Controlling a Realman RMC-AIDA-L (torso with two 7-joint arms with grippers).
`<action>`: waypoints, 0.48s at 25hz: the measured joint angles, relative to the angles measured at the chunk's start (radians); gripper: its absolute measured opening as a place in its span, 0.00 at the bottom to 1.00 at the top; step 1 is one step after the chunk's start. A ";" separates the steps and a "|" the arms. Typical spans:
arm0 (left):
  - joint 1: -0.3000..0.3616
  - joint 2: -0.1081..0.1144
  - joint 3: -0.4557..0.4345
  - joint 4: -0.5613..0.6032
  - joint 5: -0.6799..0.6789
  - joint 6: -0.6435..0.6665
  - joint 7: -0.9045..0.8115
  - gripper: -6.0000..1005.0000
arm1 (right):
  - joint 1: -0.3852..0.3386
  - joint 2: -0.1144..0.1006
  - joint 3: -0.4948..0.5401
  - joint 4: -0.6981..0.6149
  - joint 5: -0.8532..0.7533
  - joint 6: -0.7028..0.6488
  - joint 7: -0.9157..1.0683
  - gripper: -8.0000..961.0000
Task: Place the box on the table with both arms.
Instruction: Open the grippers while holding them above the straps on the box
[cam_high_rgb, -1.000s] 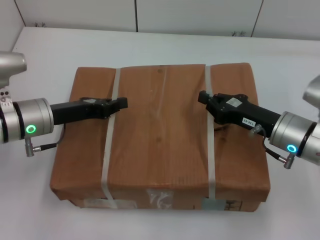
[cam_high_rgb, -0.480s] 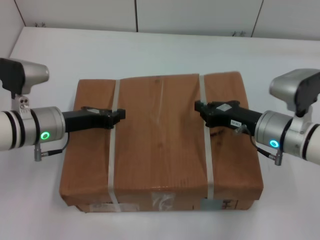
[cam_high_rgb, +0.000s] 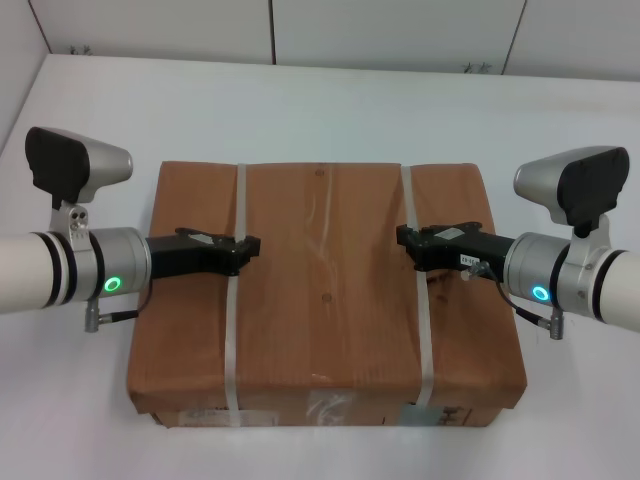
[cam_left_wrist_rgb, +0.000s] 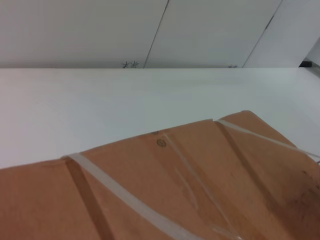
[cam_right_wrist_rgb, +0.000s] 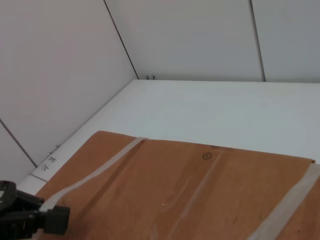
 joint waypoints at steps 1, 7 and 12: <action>0.000 -0.001 0.000 0.000 0.001 -0.001 0.000 0.04 | 0.000 0.000 0.000 0.000 0.000 0.000 0.001 0.13; 0.000 -0.003 -0.001 -0.001 0.001 -0.003 0.001 0.04 | -0.006 0.000 0.001 0.000 -0.001 -0.004 0.002 0.15; 0.007 -0.008 -0.002 0.001 -0.005 -0.016 0.030 0.07 | -0.022 0.000 -0.018 0.001 0.003 -0.006 0.008 0.17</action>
